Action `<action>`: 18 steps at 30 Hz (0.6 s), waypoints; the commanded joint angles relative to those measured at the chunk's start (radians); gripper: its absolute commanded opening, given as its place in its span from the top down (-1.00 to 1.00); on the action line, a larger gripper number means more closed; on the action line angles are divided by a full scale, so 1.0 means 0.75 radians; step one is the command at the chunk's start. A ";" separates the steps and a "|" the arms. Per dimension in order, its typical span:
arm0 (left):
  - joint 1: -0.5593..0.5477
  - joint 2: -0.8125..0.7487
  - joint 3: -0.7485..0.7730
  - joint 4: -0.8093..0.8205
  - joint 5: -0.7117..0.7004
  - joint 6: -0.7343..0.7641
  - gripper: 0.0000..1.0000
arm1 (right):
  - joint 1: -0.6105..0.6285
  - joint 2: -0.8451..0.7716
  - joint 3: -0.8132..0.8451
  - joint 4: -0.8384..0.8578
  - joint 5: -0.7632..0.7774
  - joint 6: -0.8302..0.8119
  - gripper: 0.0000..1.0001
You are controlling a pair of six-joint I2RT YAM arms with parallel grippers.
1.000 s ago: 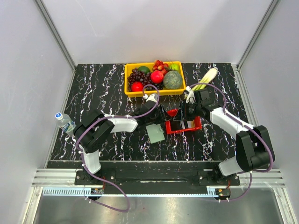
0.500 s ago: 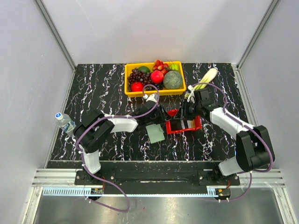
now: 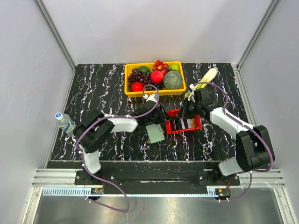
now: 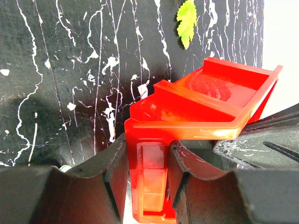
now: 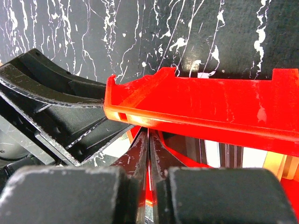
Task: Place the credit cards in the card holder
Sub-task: Pick up the credit card from the storage box.
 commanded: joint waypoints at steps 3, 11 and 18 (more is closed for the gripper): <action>-0.008 -0.011 0.033 0.102 0.036 -0.001 1.00 | 0.011 -0.094 -0.013 0.055 0.096 -0.002 0.88; -0.008 -0.026 0.030 0.104 0.032 0.013 1.00 | 0.011 -0.308 -0.048 -0.037 0.344 -0.102 1.00; -0.010 -0.087 0.018 0.098 0.024 0.028 0.50 | 0.009 -0.441 -0.031 -0.125 0.395 -0.119 1.00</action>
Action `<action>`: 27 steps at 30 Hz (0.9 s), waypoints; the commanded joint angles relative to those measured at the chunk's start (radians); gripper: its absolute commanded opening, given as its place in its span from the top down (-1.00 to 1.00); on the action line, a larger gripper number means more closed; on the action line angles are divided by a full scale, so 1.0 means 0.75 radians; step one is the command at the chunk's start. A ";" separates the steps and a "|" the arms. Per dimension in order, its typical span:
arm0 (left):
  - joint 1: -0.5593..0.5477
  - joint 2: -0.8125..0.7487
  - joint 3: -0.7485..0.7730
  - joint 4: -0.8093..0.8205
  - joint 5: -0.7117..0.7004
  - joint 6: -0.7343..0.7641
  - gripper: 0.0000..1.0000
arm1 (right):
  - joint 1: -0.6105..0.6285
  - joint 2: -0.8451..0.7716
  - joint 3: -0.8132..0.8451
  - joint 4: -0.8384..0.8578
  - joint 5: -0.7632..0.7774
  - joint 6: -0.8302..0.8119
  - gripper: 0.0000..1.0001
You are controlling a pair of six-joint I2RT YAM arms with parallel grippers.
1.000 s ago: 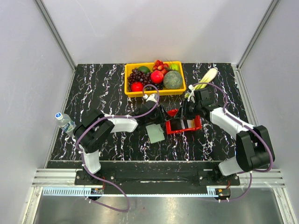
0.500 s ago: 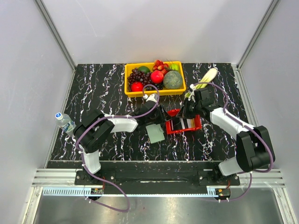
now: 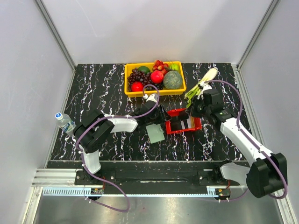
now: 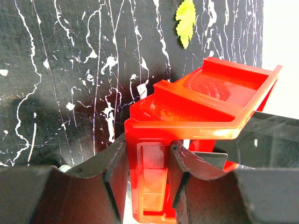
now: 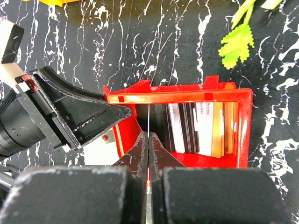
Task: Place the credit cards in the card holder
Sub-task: Pick up the credit card from the storage box.
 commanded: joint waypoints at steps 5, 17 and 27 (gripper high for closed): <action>-0.005 -0.160 -0.006 0.125 0.008 0.031 0.24 | 0.008 -0.118 0.009 0.017 0.043 0.050 1.00; -0.005 -0.144 -0.014 0.092 0.010 0.019 0.05 | 0.008 -0.122 -0.008 0.013 0.157 0.093 1.00; -0.003 -0.113 -0.019 0.059 0.000 0.017 0.00 | 0.006 -0.097 0.062 -0.057 0.425 -0.023 1.00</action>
